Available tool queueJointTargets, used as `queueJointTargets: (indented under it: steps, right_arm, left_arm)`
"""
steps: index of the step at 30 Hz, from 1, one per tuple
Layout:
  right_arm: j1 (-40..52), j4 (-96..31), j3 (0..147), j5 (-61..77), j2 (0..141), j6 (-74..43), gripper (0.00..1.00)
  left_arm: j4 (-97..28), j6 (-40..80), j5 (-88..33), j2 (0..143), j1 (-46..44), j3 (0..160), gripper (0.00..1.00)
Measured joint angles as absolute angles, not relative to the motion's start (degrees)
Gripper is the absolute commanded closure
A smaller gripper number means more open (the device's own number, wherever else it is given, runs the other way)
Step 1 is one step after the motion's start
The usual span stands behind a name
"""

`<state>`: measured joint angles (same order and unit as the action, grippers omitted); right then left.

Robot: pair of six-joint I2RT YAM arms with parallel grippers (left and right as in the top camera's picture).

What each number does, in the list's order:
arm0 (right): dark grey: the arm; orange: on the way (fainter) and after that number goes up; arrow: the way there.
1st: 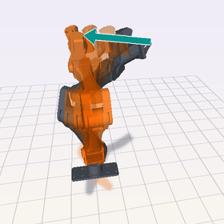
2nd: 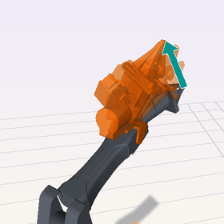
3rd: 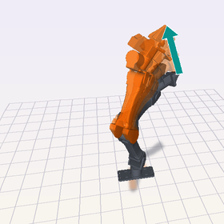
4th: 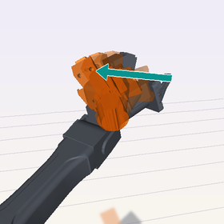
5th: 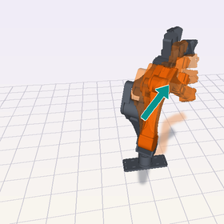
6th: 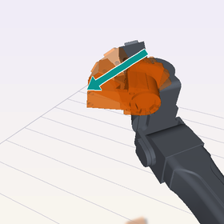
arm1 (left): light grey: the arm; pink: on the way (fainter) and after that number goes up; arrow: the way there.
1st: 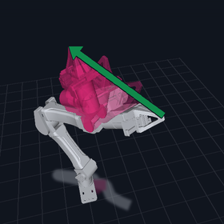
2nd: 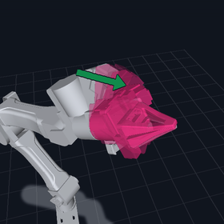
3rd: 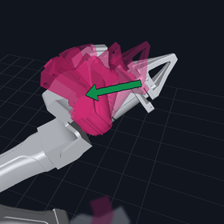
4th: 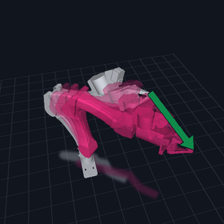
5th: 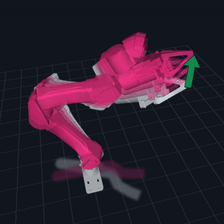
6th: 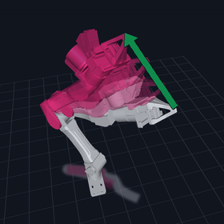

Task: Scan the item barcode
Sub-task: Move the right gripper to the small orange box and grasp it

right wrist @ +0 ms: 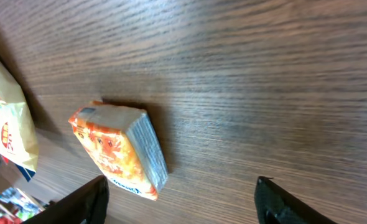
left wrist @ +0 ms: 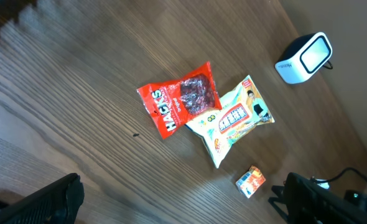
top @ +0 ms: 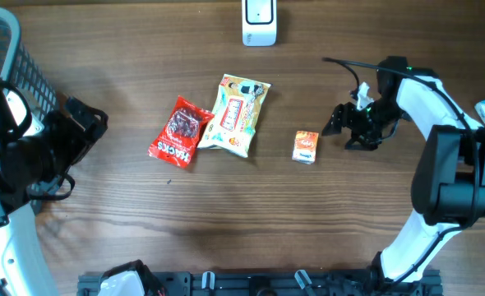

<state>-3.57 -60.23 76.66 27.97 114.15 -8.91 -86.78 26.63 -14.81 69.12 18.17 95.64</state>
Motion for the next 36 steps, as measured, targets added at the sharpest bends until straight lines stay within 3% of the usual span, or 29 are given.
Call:
queueJointTargets:
  steps: [3,5,11,13,17,18,24,30,36]
  right_arm:
    - [-1.4,-59.8,76.2,28.0,114.1,-8.0,0.25]
    - [0.3,-59.5,75.9,28.0,114.1,-7.2,0.40]
    - [7.8,-52.8,72.8,25.2,114.1,-9.0,0.48]
    - [8.2,-51.0,71.7,24.4,114.0,-10.8,0.59]
    - [8.3,-49.2,70.4,24.2,113.5,-13.4,0.92]
    - [8.3,-49.3,70.3,24.3,113.2,-13.8,0.95]
    - [8.2,-50.8,70.3,30.4,113.2,-12.6,0.95]
    - [8.1,-49.1,70.3,57.3,113.3,-0.9,0.96]
    - [8.0,-40.0,70.6,82.3,113.3,-0.1,0.96]
  left_arm:
    - [-86.8,26.6,-14.8,69.1,18.2,95.6,0.00]
    - [-86.8,26.6,-14.8,69.1,18.2,95.6,0.00]
    - [-86.7,26.6,-14.8,69.1,18.2,95.6,0.00]
    - [-86.8,26.6,-14.8,69.1,18.2,95.6,0.00]
    - [-86.8,26.6,-14.8,69.1,18.2,95.6,0.00]
    - [-86.8,26.6,-14.8,69.1,18.2,95.6,0.00]
    - [-86.8,26.6,-14.8,69.1,18.2,95.6,0.00]
    - [-86.8,26.6,-14.8,69.1,18.2,95.6,0.00]
    - [-86.8,26.6,-14.8,69.1,18.2,95.6,0.00]
